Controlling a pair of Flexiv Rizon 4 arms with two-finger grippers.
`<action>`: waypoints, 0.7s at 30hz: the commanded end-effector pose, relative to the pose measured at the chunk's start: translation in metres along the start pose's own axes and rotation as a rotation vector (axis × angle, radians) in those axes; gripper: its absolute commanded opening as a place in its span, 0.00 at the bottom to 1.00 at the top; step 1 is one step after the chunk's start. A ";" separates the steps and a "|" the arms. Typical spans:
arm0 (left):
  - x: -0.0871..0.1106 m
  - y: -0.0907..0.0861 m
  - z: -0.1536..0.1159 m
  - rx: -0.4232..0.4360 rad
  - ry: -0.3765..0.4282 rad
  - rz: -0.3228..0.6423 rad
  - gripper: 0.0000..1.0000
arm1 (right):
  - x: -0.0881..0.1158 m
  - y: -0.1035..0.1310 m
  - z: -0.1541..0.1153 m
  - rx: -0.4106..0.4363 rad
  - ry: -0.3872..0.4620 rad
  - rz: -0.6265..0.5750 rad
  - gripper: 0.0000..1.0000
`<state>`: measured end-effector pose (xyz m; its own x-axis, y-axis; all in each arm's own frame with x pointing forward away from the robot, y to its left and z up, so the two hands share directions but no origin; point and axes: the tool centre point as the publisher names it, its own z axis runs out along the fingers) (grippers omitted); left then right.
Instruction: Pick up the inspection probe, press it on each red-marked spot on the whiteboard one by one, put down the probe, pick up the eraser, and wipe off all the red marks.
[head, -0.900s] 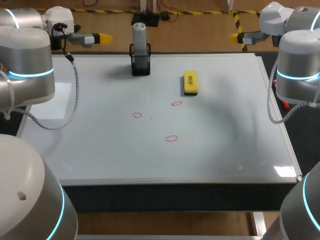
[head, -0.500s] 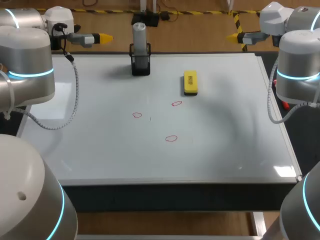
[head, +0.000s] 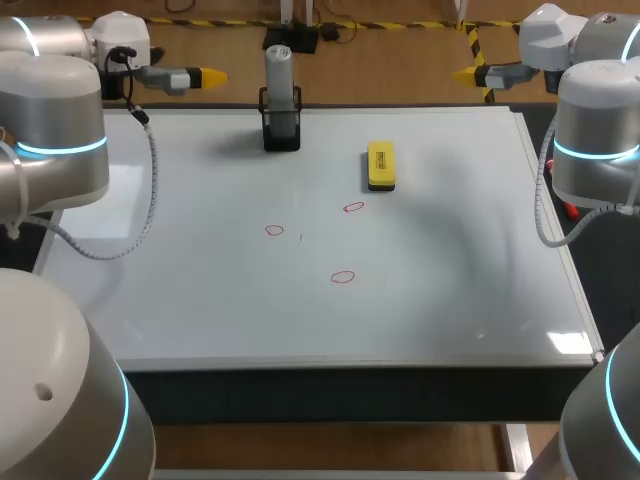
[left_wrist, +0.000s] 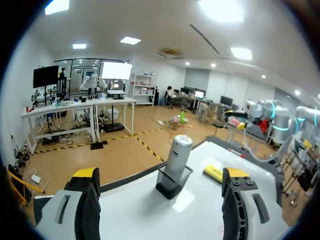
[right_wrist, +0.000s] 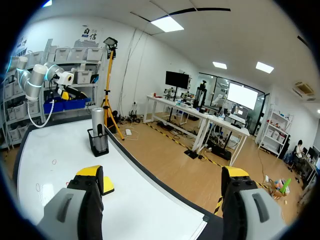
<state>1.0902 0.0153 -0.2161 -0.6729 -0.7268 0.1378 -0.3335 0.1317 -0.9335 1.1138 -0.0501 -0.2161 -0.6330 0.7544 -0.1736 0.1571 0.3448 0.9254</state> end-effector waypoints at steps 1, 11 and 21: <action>-0.005 0.002 0.002 0.017 0.046 0.024 1.00 | 0.000 0.000 0.000 0.000 0.000 0.000 1.00; 0.003 -0.001 0.006 0.053 0.244 0.106 1.00 | 0.000 0.000 0.000 0.000 0.000 0.000 1.00; 0.015 -0.002 0.023 0.083 0.384 0.142 1.00 | 0.000 0.000 0.000 0.000 0.000 0.000 1.00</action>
<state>1.0878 -0.0097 -0.2142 -0.8876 -0.4501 0.0979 -0.1860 0.1558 -0.9701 1.1138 -0.0500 -0.2161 -0.6330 0.7544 -0.1736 0.1571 0.3448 0.9254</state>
